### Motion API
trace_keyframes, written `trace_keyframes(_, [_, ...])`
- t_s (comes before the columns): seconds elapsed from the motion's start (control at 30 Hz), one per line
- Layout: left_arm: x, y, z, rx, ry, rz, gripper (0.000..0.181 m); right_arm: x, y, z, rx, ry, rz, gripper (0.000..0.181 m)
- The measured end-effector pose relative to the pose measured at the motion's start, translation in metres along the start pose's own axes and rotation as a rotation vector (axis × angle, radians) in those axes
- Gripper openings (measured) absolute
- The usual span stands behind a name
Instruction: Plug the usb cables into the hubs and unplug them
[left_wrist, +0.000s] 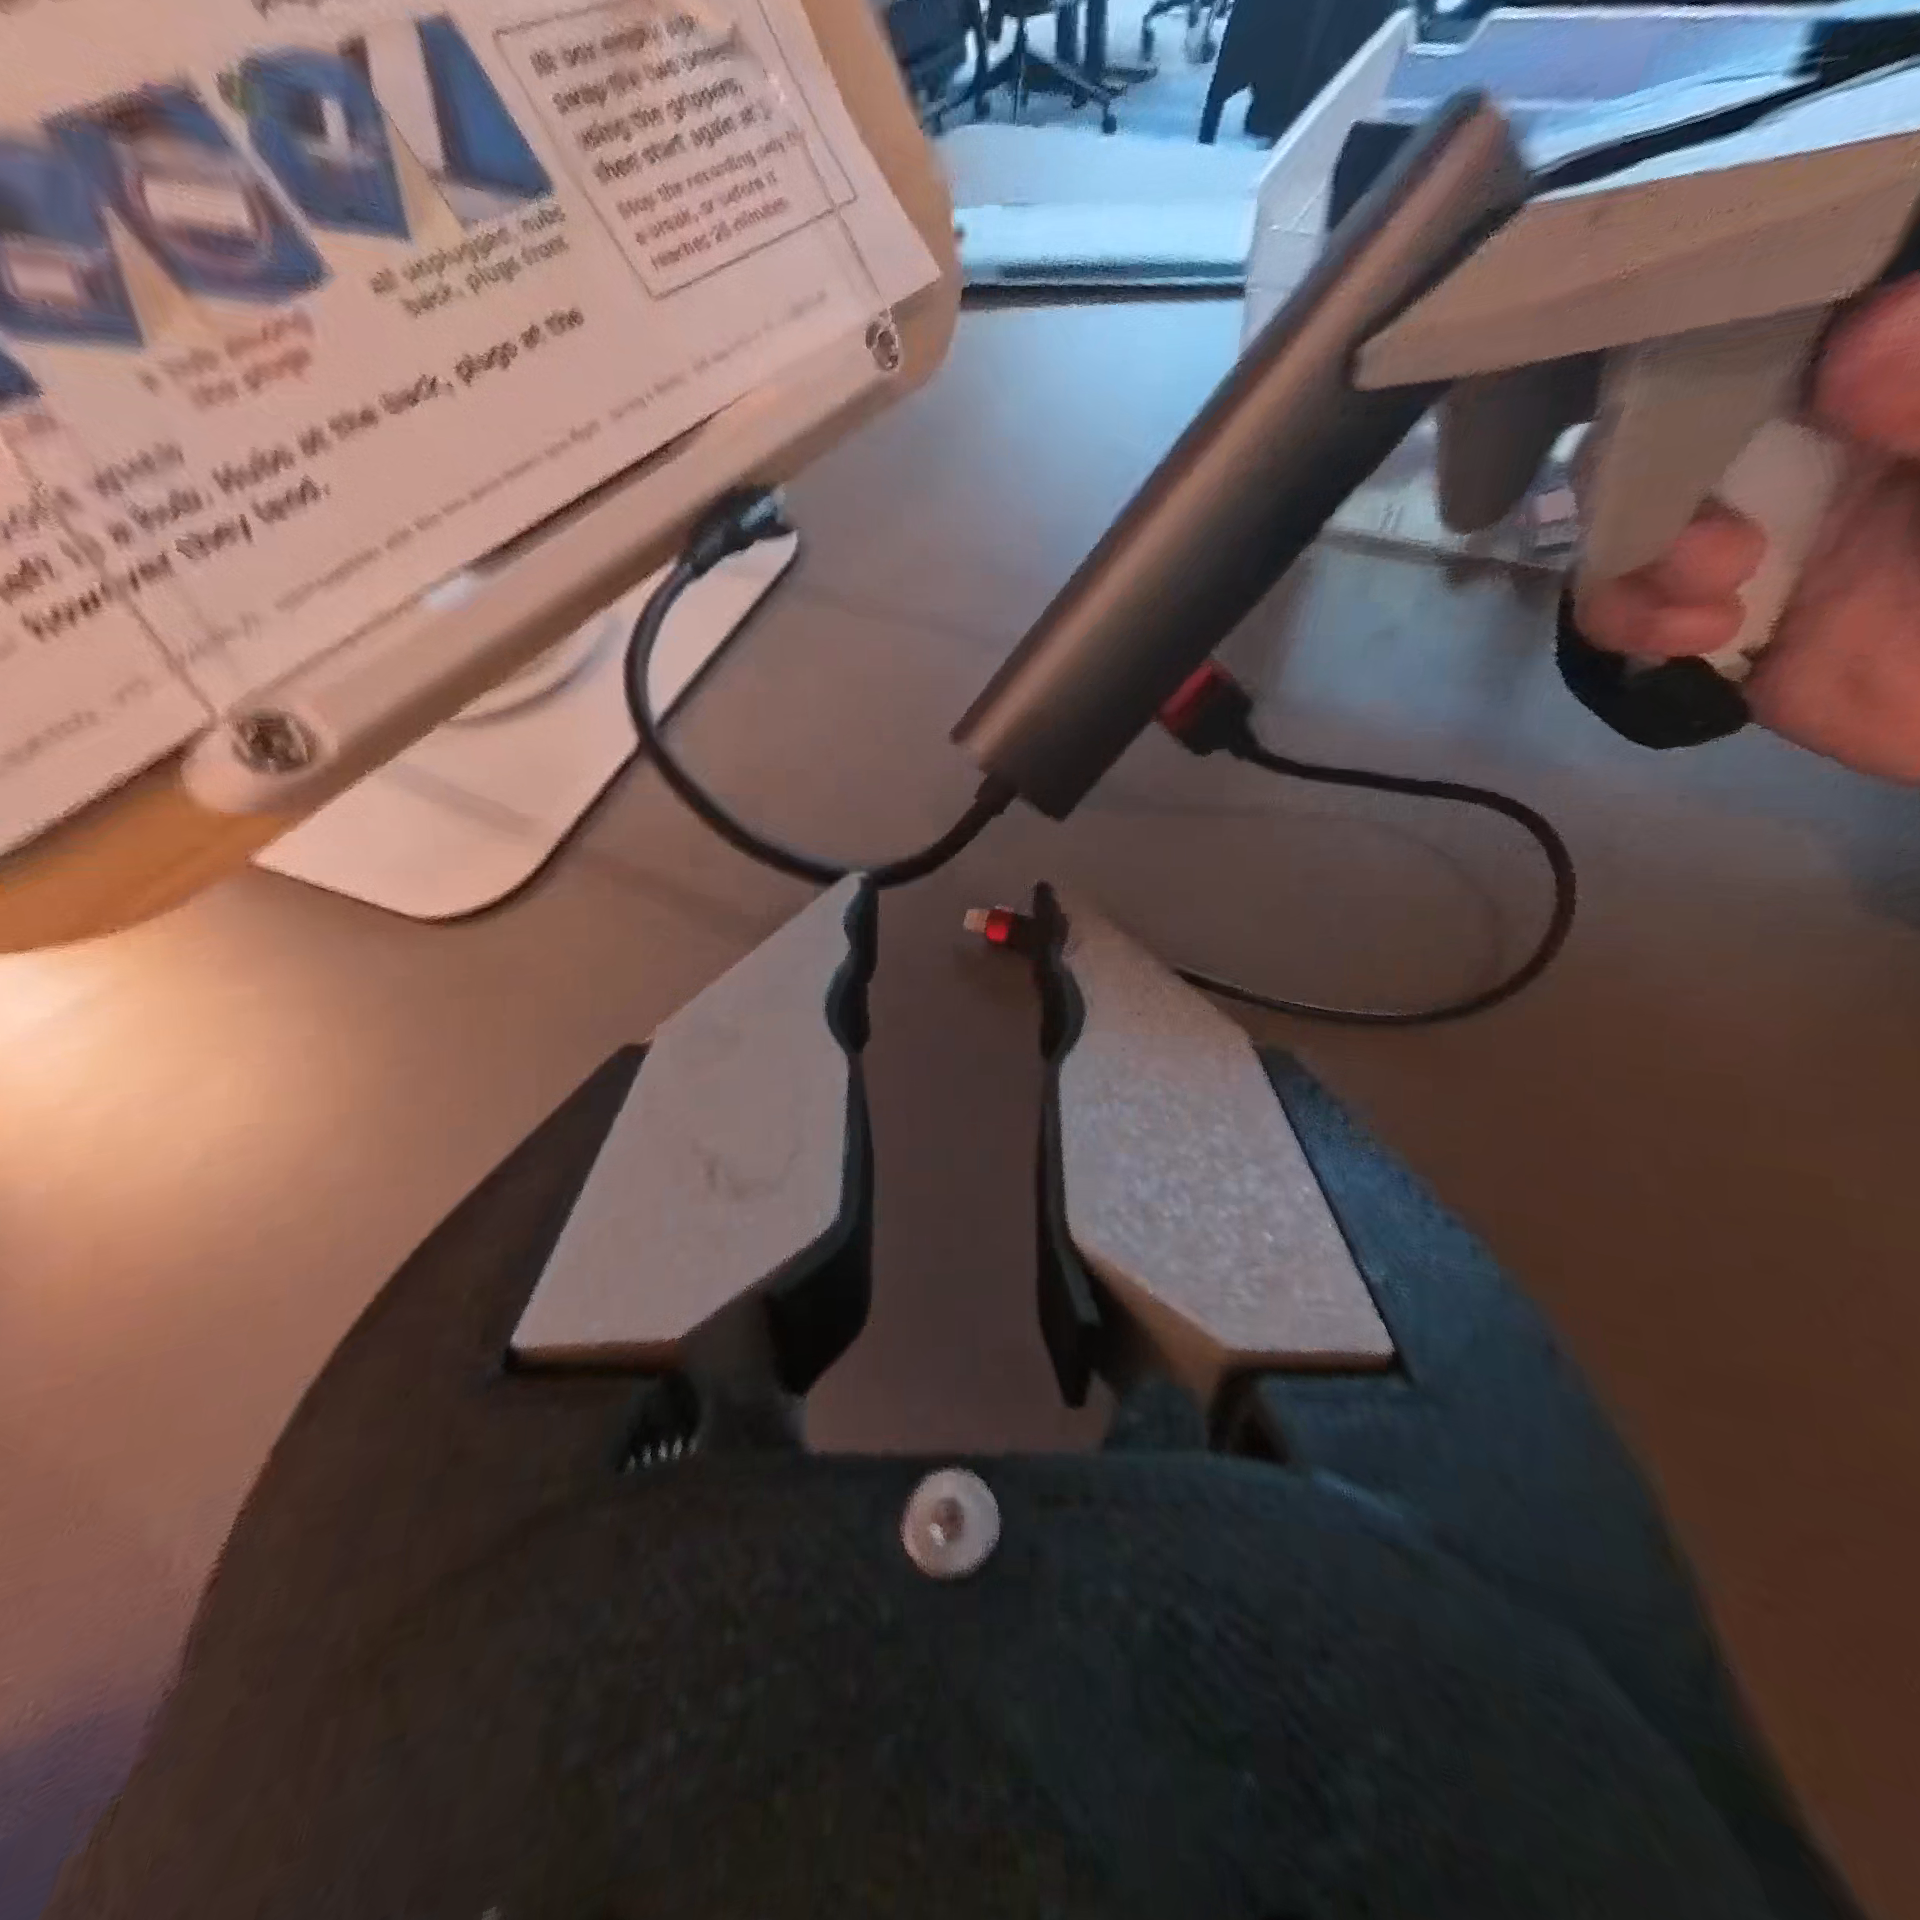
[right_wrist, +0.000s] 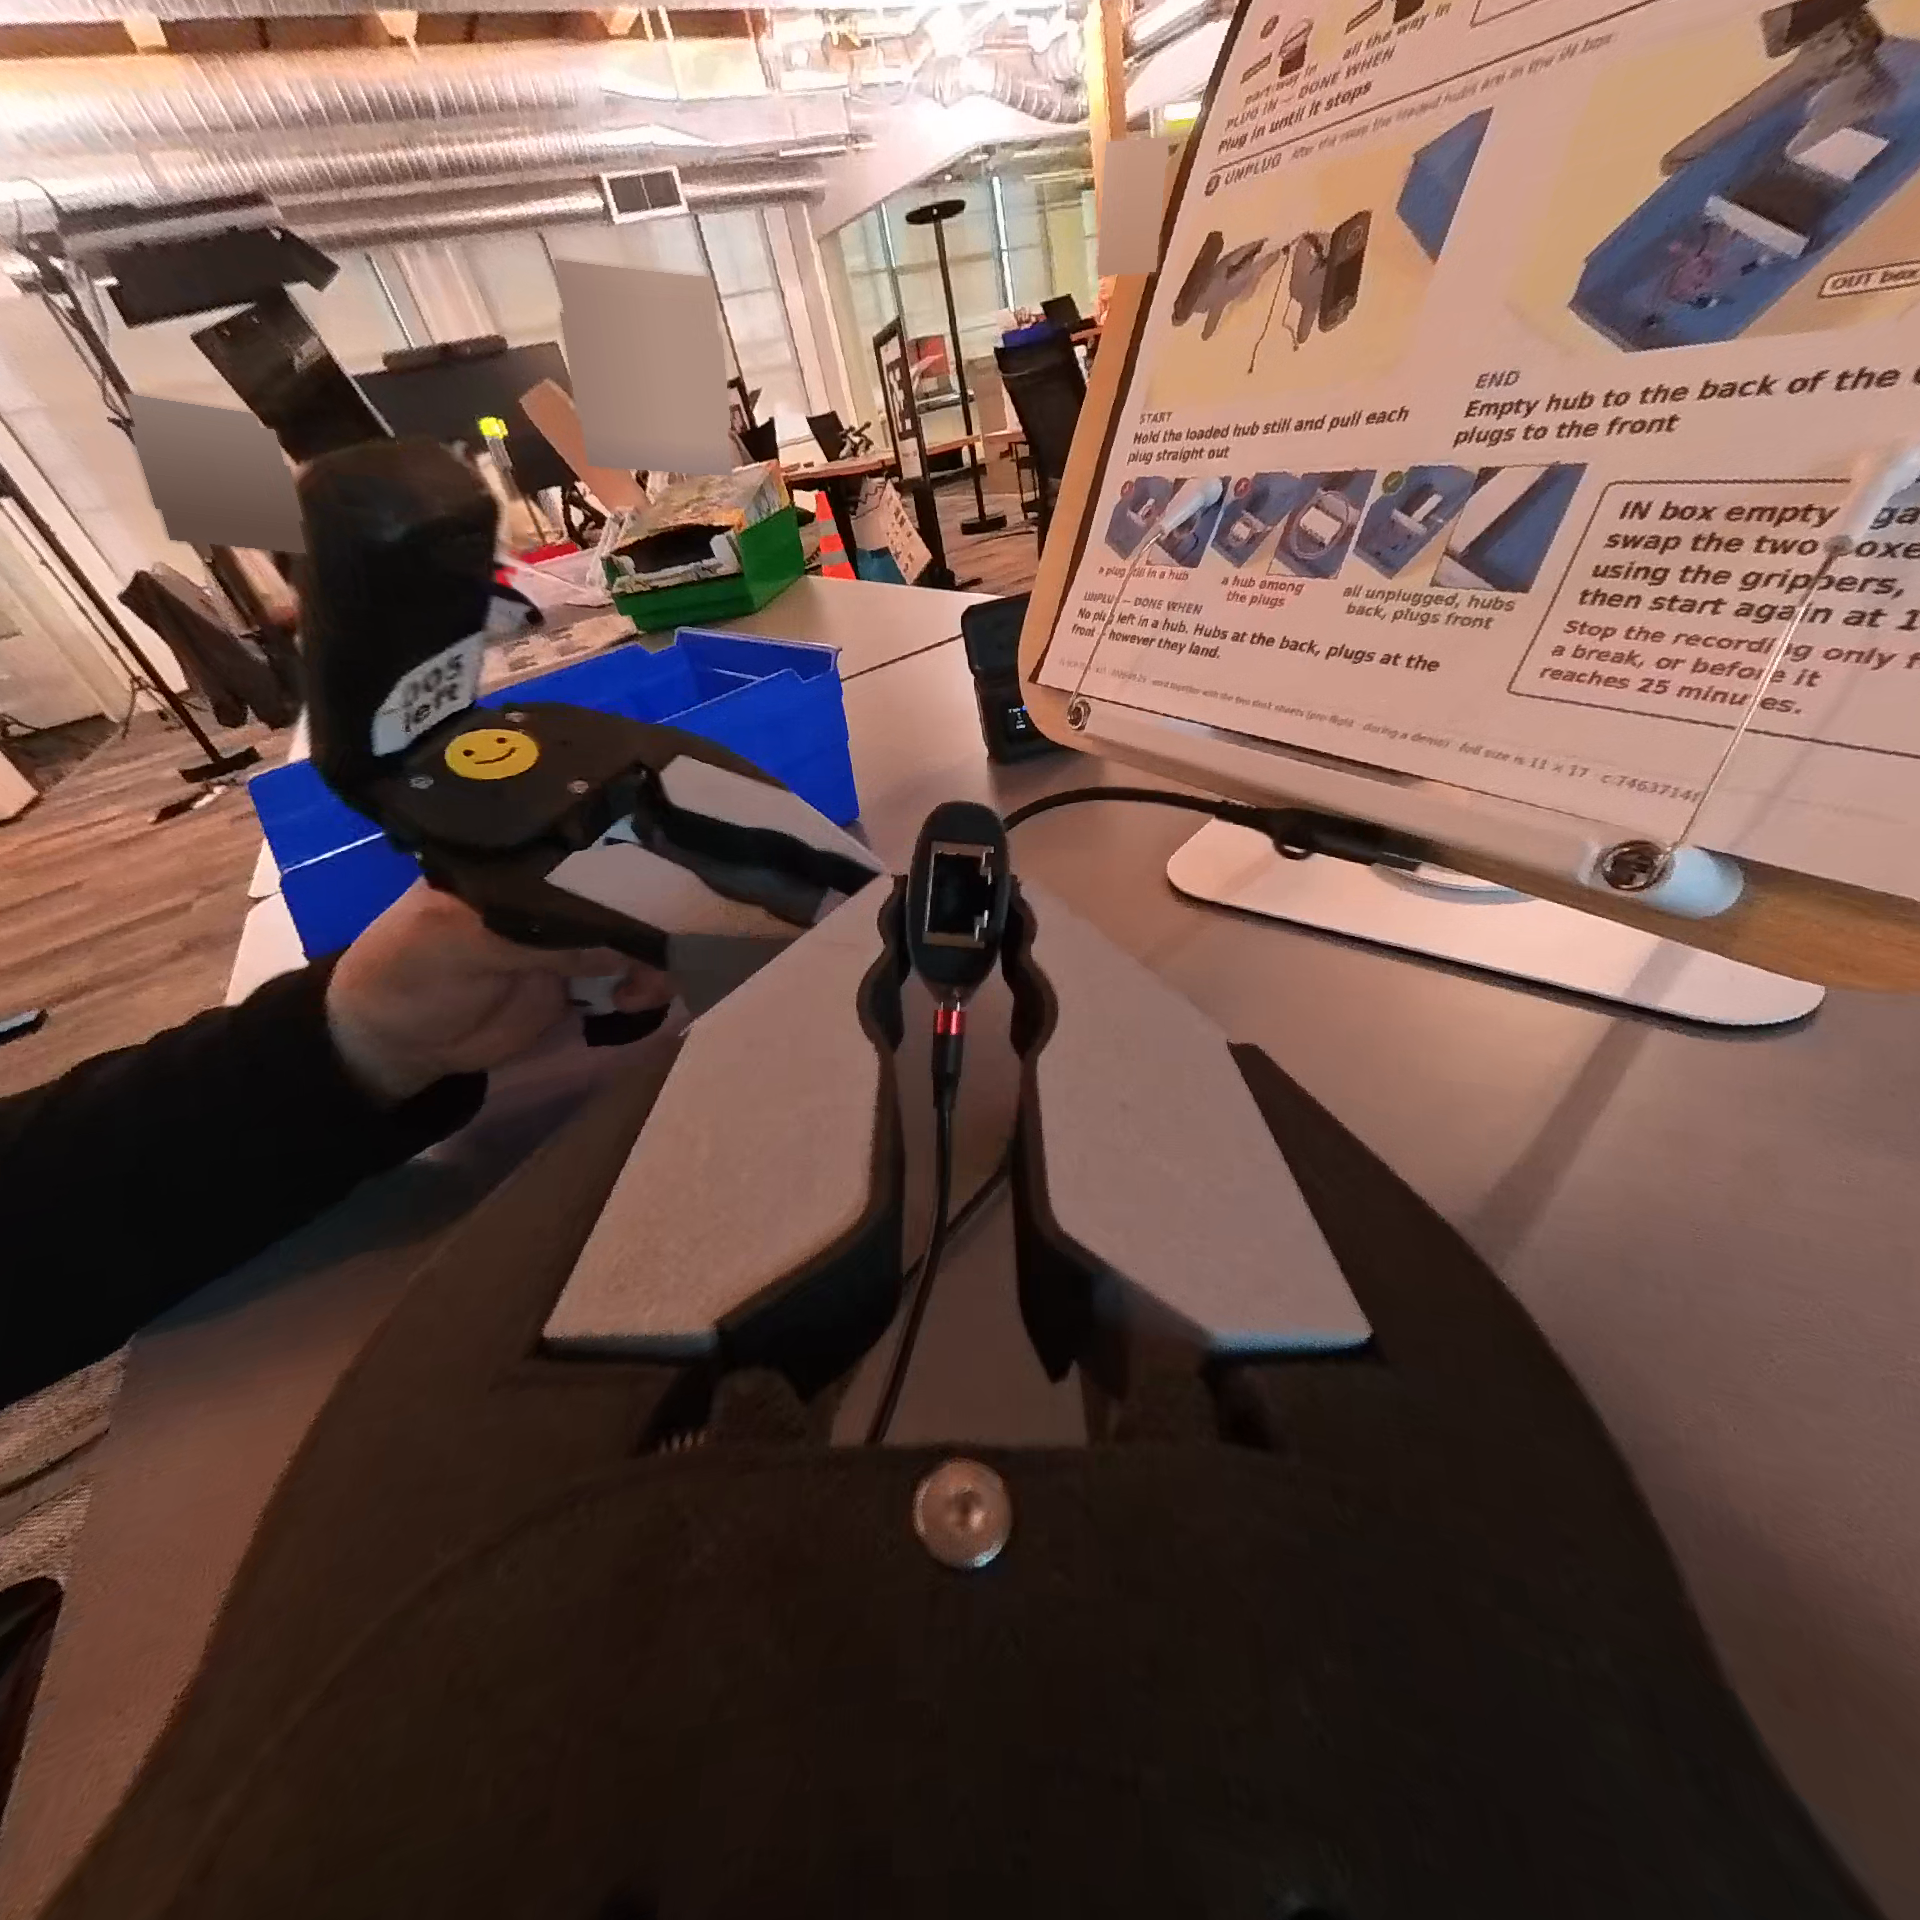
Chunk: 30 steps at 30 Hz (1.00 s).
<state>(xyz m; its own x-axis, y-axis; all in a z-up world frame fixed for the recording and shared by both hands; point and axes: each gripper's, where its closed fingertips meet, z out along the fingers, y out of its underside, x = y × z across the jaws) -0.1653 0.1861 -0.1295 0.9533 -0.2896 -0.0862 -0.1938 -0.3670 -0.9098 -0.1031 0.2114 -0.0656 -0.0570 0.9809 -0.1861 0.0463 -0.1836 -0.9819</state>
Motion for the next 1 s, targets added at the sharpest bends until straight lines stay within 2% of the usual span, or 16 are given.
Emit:
trace_keyframes(0.03, [0.003,-0.005,0.0,0.02,-0.009,0.044,0.031,-0.001,0.001,0.001,-0.005,-0.002,-0.003,0.013])
trace_keyframes(0.1, [0.011,-0.014,-0.001,0.048,-0.026,0.105,0.053,-0.004,0.004,0.003,-0.028,-0.013,-0.019,0.013])
trace_keyframes(0.2, [0.03,-0.02,0.001,0.08,0.041,0.144,0.063,-0.017,0.008,0.008,-0.07,-0.058,-0.097,0.013])
trace_keyframes(0.23, [0.035,-0.02,0.001,0.076,0.058,0.162,0.06,-0.027,0.008,0.01,-0.075,-0.092,-0.133,0.012])
trace_keyframes(0.37, [0.063,-0.011,0.002,0.042,0.182,0.264,0.027,-0.06,0.016,0.017,-0.118,-0.182,-0.319,0.013])
trace_keyframes(0.47, [0.065,-0.004,0.004,0.004,0.187,0.299,0.02,-0.07,0.024,0.02,-0.14,-0.2,-0.372,0.016])
trace_keyframes(0.57, [0.058,-0.009,0.001,0.022,0.148,0.318,0.018,-0.071,0.011,0.016,-0.079,-0.16,-0.407,0.017])
trace_keyframes(0.63, [0.045,-0.019,-0.003,0.069,0.1,0.264,0.017,-0.065,-0.008,0.005,0.007,-0.102,-0.431,0.02])
trace_keyframes(0.73, [0.004,-0.037,-0.018,0.196,-0.014,0.048,0.017,-0.035,-0.034,-0.018,0.119,0.08,-0.422,0.014])
trace_keyframes(0.77, [-0.008,-0.041,-0.024,0.242,-0.023,-0.042,0.017,-0.032,-0.039,-0.024,0.156,0.087,-0.412,0.011])
trace_keyframes(0.83, [-0.023,-0.047,-0.036,0.339,0.012,-0.199,0.017,-0.045,-0.038,-0.026,0.194,-0.014,-0.376,0.0])
trace_keyframes(0.9, [-0.023,-0.056,-0.045,0.438,0.107,-0.293,0.016,-0.051,-0.026,-0.015,0.138,-0.079,-0.293,0.0])
trace_keyframes(0.93, [-0.019,-0.062,-0.049,0.48,0.152,-0.311,0.016,-0.048,-0.016,-0.007,0.084,-0.083,-0.24,0.007])
trace_keyframes(1.0, [-0.005,-0.071,-0.052,0.528,0.236,-0.308,0.017,-0.046,0.004,0.008,-0.016,-0.112,-0.137,0.037])
